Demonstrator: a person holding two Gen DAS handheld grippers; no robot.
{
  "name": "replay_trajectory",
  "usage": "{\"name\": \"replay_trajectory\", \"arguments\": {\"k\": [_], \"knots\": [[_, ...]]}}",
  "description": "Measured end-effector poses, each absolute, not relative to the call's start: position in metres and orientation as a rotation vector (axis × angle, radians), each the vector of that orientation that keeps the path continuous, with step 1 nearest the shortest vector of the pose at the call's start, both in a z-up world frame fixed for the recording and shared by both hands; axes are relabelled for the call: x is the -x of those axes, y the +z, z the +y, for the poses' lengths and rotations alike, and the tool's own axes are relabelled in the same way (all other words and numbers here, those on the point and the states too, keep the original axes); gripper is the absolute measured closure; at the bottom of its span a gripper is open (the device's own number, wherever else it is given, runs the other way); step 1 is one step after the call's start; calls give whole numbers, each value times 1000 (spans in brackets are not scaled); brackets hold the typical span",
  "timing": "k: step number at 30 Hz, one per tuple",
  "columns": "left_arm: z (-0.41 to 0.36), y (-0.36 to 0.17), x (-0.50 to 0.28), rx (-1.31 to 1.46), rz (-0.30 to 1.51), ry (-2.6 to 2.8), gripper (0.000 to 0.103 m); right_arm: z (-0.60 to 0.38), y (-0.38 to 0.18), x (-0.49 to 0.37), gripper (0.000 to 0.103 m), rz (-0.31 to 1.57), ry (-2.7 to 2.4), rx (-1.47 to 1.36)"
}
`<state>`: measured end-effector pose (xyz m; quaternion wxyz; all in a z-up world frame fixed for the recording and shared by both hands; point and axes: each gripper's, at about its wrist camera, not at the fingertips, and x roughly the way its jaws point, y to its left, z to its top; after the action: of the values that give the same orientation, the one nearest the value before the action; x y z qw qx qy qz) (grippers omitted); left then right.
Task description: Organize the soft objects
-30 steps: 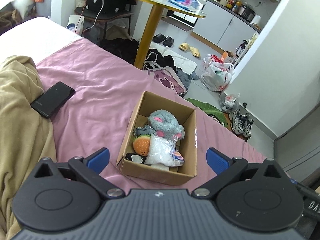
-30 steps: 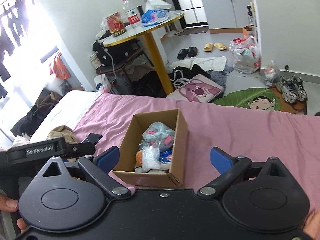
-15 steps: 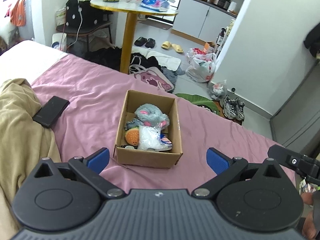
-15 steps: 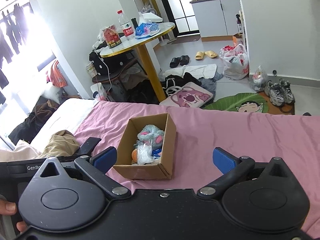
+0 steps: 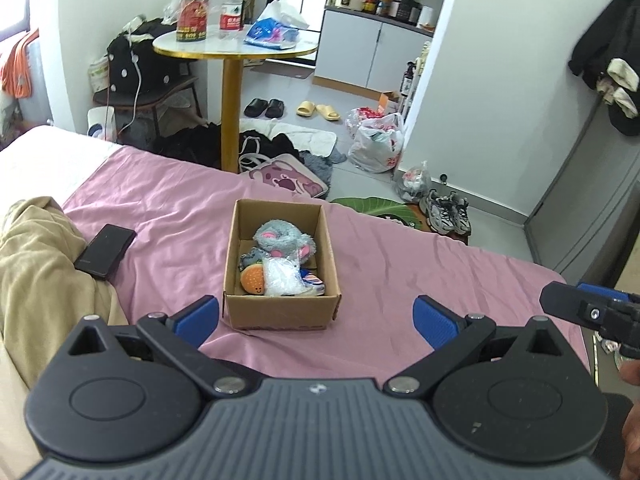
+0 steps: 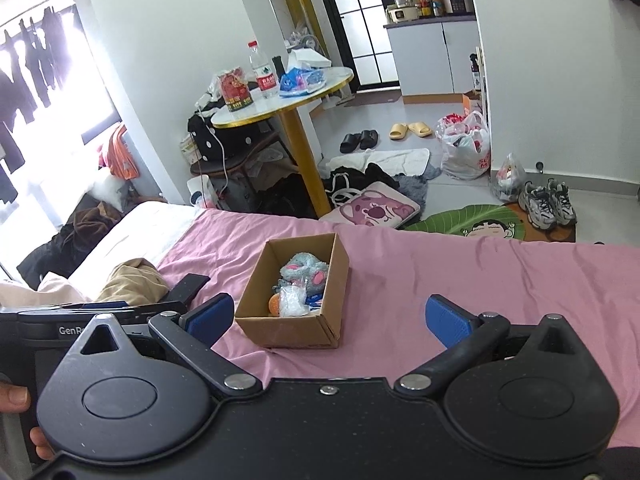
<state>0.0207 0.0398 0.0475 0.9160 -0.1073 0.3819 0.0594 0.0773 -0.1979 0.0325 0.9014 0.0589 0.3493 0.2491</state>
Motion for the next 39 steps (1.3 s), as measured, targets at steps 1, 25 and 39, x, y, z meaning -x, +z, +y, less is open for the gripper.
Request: {"name": "replay_trajectory", "arguments": {"k": [1,25,39], "knots": [[39,49,-18,217,783,118,1,-199,34,-73,0,718,514,-120],[16,80,49,141,714,99,1,-208,56,-9,0,667,519,-96],[14,86,64,108,698,132,1,-213,59,-1,0,664,512,-86]]}}
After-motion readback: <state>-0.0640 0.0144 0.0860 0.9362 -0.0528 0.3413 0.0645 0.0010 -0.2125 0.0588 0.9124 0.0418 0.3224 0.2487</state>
